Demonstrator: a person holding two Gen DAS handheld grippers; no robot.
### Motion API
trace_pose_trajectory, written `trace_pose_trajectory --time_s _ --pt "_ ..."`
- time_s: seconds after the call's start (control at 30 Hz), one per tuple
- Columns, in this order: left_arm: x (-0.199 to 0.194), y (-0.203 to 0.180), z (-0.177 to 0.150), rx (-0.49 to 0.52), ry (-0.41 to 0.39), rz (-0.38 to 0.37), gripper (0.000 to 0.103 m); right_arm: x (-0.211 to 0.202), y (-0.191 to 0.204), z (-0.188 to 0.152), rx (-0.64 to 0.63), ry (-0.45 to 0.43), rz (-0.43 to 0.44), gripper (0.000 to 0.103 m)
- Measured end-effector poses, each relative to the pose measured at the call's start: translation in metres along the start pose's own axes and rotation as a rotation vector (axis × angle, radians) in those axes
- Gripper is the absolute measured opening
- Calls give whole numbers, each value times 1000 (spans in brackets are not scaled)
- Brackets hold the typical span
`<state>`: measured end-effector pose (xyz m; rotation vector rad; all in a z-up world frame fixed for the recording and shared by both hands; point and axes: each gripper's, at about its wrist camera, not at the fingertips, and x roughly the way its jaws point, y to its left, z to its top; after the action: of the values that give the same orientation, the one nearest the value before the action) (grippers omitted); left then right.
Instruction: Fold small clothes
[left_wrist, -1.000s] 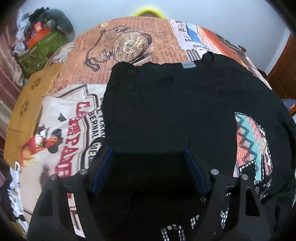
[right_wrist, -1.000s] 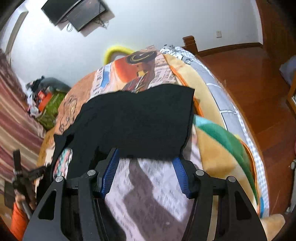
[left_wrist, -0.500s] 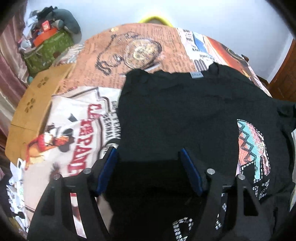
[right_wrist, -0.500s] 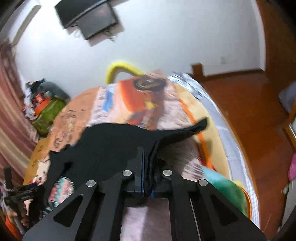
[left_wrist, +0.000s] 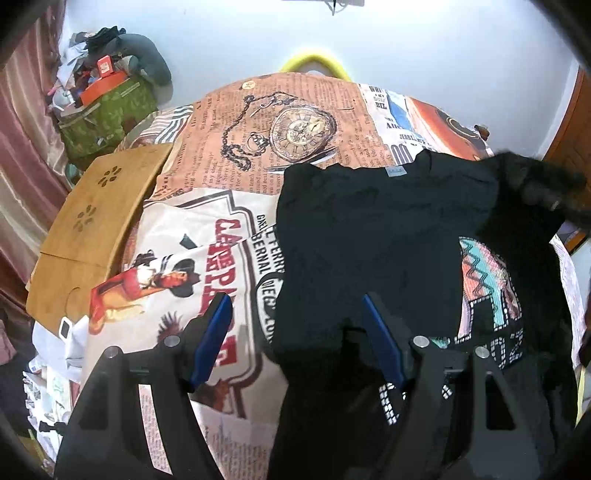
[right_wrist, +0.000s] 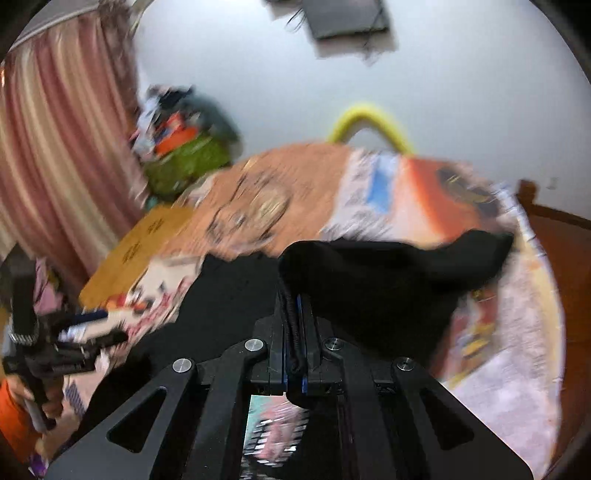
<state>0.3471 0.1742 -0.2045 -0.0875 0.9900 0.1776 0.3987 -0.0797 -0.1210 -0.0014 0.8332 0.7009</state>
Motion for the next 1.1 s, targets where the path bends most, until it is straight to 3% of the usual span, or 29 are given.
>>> trace_pose_trajectory --time_s 0.17,0.27,0.33,0.5,0.63,0.73,0.9,1.1 --pt "0 3 -5 -11 19 0 72 43 19 -35 -37 176 51 7" --pt "2 -1 -7 -16 38 -18 72 44 25 -44 -65 250 37 10" --pt "1 -8 -7 -12 44 -31 72 35 25 -45 -67 268 54 19" --pt "-6 -36 2 20 31 -65 72 -1 24 -42 -72 215 63 38" --pt "-13 -67 10 69 6 -88 77 -37 5 -41 -56 130 26 38" --pt "-13 -98 15 126 -2 -102 80 -53 -11 -43 -64 84 -68 38" --pt "3 -153 17 241 9 -111 86 -53 -47 -52 -31 82 -166 39" --pt "47 -198 9 364 59 -55 86 -37 -70 -62 7 110 -167 38"
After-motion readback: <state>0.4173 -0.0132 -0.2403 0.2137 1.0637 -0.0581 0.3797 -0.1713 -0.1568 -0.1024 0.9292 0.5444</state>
